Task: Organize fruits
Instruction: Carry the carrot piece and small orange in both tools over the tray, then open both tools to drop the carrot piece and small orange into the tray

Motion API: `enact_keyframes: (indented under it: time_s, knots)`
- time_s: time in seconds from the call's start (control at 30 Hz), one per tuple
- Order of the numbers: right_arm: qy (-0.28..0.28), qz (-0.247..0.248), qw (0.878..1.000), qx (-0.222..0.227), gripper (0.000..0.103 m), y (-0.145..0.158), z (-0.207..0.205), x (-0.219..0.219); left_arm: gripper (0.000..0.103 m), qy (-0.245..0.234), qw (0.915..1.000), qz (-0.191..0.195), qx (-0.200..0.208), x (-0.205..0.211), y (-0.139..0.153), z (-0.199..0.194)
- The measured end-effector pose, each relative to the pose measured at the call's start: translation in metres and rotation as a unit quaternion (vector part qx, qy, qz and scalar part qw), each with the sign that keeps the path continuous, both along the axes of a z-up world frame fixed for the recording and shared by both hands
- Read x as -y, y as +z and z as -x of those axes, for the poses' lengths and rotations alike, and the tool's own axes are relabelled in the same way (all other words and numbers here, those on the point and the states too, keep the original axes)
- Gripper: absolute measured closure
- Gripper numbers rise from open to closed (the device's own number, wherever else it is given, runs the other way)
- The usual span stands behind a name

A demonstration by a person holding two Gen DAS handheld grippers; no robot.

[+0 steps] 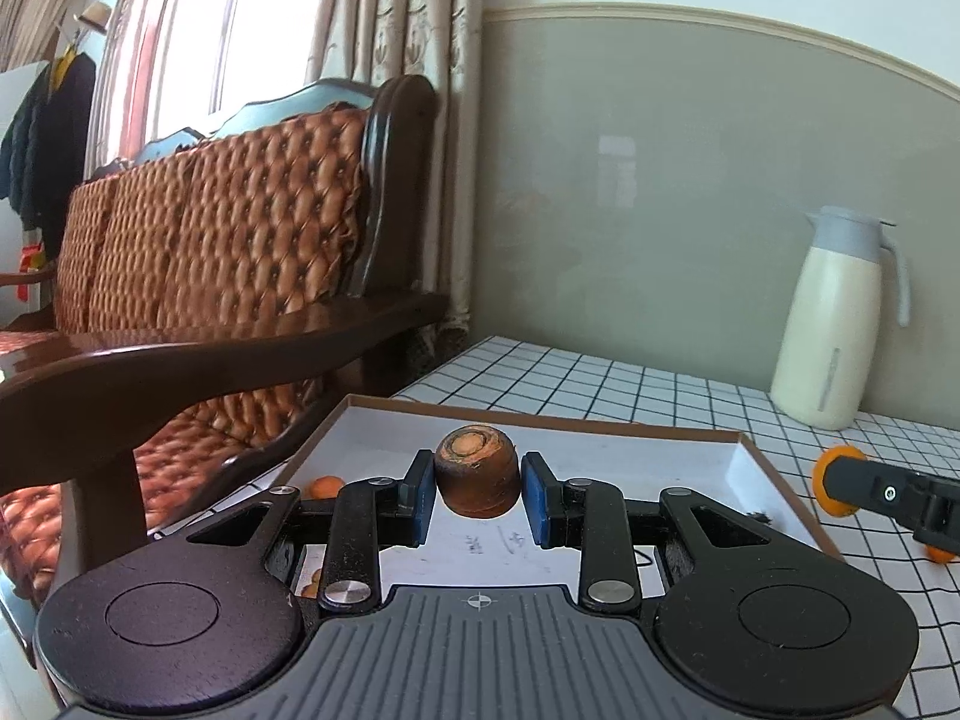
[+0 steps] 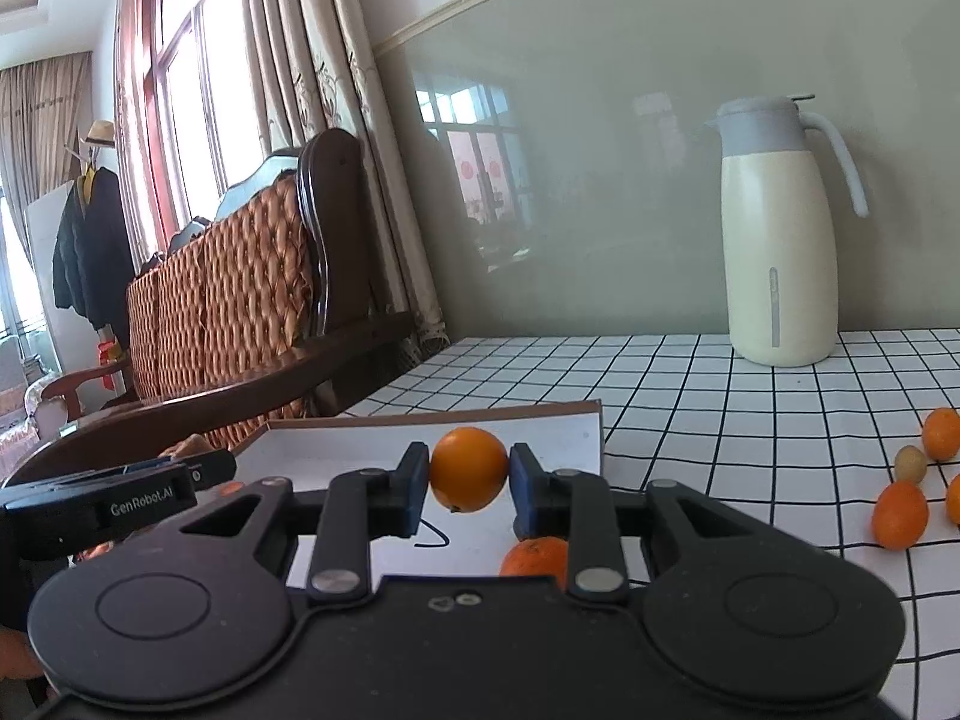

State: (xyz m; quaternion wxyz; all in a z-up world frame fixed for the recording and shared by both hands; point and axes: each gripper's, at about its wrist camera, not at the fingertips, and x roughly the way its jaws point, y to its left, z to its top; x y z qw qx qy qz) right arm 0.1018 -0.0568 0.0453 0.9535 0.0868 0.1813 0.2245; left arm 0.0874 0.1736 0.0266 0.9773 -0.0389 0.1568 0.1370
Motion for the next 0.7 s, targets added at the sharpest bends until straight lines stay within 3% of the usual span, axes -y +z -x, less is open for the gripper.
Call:
enact_keyframes:
  time_s: [0.57, 0.63, 0.67, 0.7]
  knots:
    - [-0.004, 0.020, 0.999, -0.027, 0.080, -0.012, -0.047, -0.024, 0.072, 0.025, 0.9993, 0.017, -0.022, -0.027, -0.013, -0.035]
    - [-0.010, 0.030, 0.999, -0.037, 0.071, -0.016, -0.053, -0.027, 0.071, 0.027, 0.9990, 0.016, -0.032, -0.030, -0.018, -0.045]
    - [-0.016, 0.027, 0.999, -0.036, 0.052, -0.017, -0.052, -0.025, 0.065, 0.027, 0.9987, 0.016, -0.039, -0.031, -0.019, -0.050]
    - [-0.021, 0.015, 0.999, -0.032, 0.036, -0.017, -0.049, -0.021, 0.053, 0.029, 0.9984, 0.019, -0.045, -0.032, -0.021, -0.054]
